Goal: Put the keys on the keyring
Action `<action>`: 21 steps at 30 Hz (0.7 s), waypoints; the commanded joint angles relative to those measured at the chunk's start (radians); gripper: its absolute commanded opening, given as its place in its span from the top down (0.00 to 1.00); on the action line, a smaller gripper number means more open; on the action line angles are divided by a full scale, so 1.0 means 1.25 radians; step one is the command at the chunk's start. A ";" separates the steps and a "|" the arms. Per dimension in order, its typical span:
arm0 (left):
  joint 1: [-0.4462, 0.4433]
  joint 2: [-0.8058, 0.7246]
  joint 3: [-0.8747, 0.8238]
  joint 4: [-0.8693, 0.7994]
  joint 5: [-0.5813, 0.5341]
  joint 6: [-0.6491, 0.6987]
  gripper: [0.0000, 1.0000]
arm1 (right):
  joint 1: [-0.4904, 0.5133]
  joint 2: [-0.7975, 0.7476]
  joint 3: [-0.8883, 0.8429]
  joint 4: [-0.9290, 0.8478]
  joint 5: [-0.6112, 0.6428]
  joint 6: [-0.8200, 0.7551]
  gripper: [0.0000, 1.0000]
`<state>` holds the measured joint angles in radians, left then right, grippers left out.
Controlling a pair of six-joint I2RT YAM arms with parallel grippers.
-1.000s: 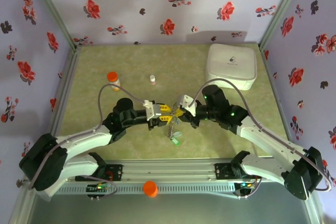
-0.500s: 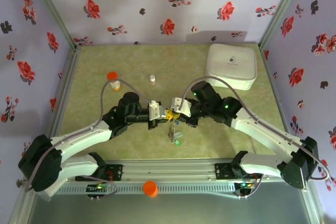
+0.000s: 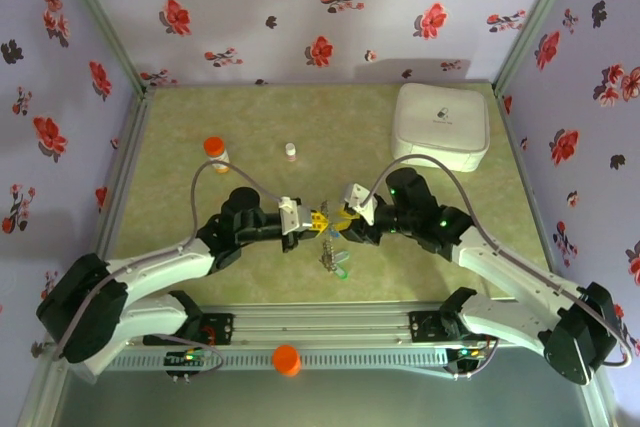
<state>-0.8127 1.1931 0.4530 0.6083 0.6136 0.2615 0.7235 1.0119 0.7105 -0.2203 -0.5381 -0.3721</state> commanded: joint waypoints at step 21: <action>-0.003 0.022 -0.026 0.217 -0.036 -0.114 1.00 | 0.008 -0.027 -0.041 0.023 0.013 0.052 0.62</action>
<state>-0.8127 1.2247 0.4271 0.8082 0.5758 0.1352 0.7265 0.9623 0.6651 -0.1761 -0.4995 -0.3122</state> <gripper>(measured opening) 0.055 0.381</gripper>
